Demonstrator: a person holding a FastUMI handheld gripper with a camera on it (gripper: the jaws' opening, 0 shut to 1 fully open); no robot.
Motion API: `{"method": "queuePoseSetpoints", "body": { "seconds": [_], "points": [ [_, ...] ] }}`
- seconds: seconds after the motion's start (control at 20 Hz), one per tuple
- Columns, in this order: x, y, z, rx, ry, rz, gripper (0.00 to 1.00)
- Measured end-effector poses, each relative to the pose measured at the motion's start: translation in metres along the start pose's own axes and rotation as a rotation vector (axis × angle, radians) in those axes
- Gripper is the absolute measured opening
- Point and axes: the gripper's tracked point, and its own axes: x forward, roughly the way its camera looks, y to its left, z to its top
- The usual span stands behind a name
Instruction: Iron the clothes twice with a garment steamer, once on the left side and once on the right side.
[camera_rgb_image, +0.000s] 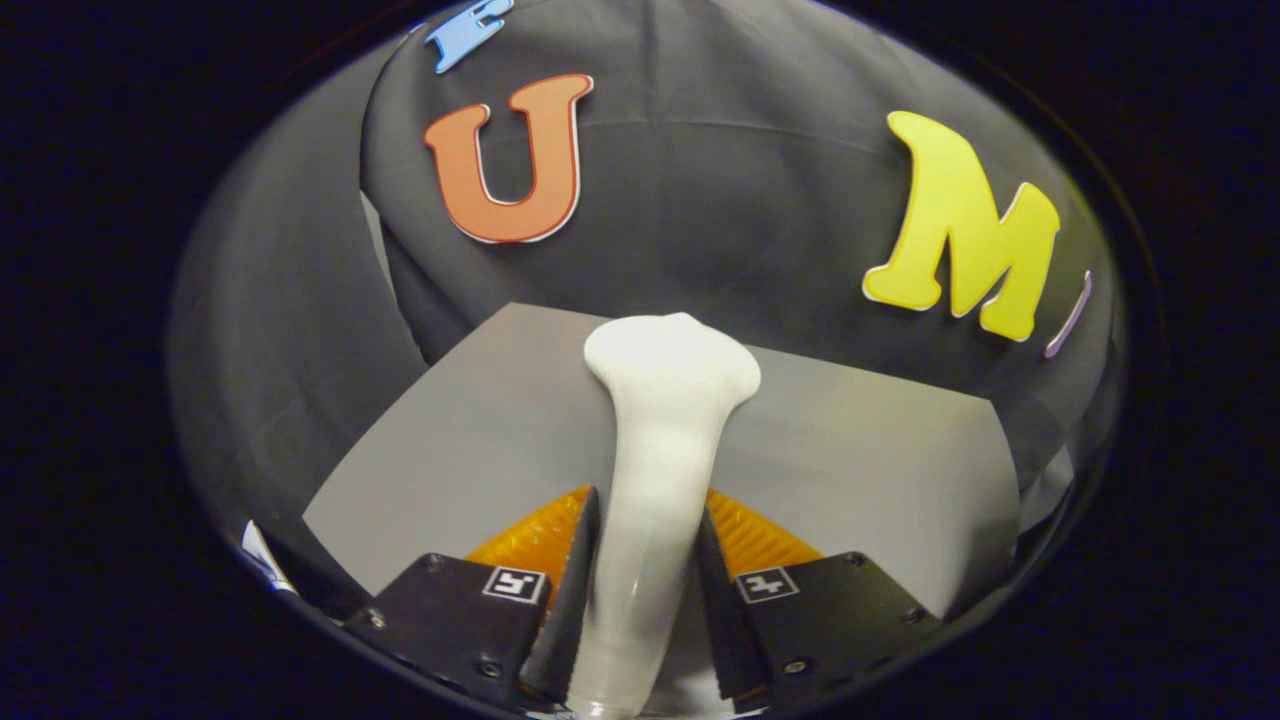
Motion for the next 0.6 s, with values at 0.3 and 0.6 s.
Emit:
{"method": "queuePoseSetpoints", "body": {
  "seconds": [0.3,0.6],
  "points": [
    [-0.008,0.012,0.001,0.056,0.009,0.097,0.41],
    [-0.048,0.018,0.023,0.061,-0.095,0.188,0.35]
  ]
}}
